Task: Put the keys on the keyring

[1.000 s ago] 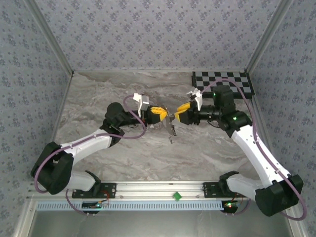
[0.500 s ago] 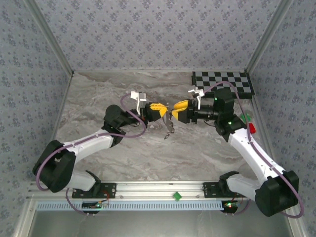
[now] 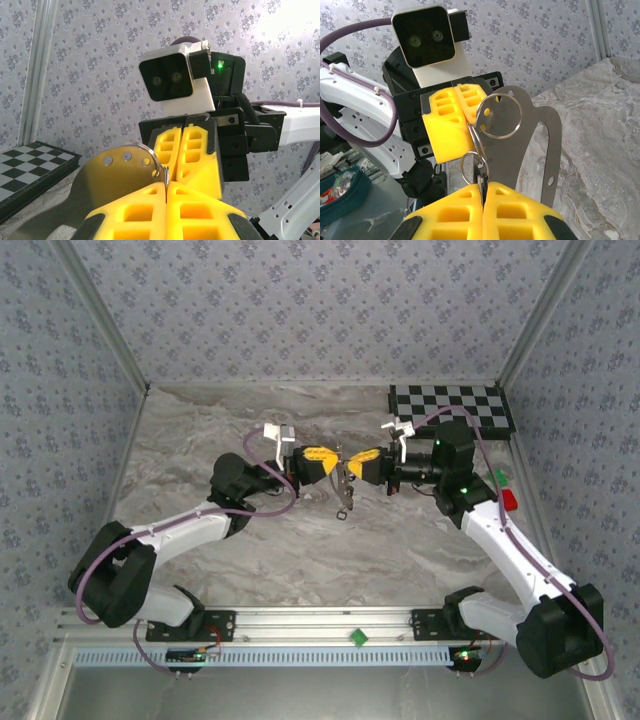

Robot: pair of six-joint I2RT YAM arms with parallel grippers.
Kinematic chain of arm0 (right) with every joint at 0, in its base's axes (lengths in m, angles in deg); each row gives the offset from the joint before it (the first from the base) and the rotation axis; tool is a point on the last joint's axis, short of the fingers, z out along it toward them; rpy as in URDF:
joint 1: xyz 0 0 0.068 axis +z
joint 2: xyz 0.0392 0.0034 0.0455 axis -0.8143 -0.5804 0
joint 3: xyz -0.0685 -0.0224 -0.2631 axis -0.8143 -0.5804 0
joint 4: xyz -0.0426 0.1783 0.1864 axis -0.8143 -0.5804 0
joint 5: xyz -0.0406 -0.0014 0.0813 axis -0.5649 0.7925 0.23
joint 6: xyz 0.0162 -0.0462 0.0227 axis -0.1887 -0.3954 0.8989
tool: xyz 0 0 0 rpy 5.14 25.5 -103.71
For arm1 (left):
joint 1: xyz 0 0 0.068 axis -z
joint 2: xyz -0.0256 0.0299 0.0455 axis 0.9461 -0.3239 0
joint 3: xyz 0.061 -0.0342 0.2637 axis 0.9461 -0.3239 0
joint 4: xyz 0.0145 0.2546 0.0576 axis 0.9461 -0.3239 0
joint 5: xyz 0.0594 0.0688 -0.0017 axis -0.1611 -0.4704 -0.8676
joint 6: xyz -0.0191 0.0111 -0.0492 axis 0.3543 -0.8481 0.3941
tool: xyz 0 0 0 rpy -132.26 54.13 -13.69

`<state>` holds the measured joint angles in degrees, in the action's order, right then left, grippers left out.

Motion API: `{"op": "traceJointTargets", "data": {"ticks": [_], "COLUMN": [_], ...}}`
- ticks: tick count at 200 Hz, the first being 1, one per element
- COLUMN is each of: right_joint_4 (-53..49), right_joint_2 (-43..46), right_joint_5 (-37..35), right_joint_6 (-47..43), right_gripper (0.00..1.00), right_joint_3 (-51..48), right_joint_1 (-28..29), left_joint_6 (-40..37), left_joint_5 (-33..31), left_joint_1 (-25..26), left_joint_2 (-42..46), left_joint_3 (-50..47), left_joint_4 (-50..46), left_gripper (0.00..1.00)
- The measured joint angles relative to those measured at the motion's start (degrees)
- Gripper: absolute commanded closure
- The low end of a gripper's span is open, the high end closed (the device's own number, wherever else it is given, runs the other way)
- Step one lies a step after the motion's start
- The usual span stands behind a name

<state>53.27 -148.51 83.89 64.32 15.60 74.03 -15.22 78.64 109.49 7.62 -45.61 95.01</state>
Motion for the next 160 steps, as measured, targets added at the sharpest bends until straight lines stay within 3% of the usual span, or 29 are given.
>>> {"op": "traceJointTargets", "data": {"ticks": [160], "right_joint_4": [-9.0], "right_joint_2": [-3.2], "right_joint_5": [0.9], "right_joint_6": [-6.6], "right_gripper": [1.00], "right_joint_3": [2.8], "right_joint_1": [1.7], "left_joint_6": [2.4], "left_joint_5": [0.1], "left_joint_1": [0.4], "left_joint_2": [-1.3], "left_joint_3": [-0.5], "left_joint_4": [2.1], "left_gripper": [1.00]}}
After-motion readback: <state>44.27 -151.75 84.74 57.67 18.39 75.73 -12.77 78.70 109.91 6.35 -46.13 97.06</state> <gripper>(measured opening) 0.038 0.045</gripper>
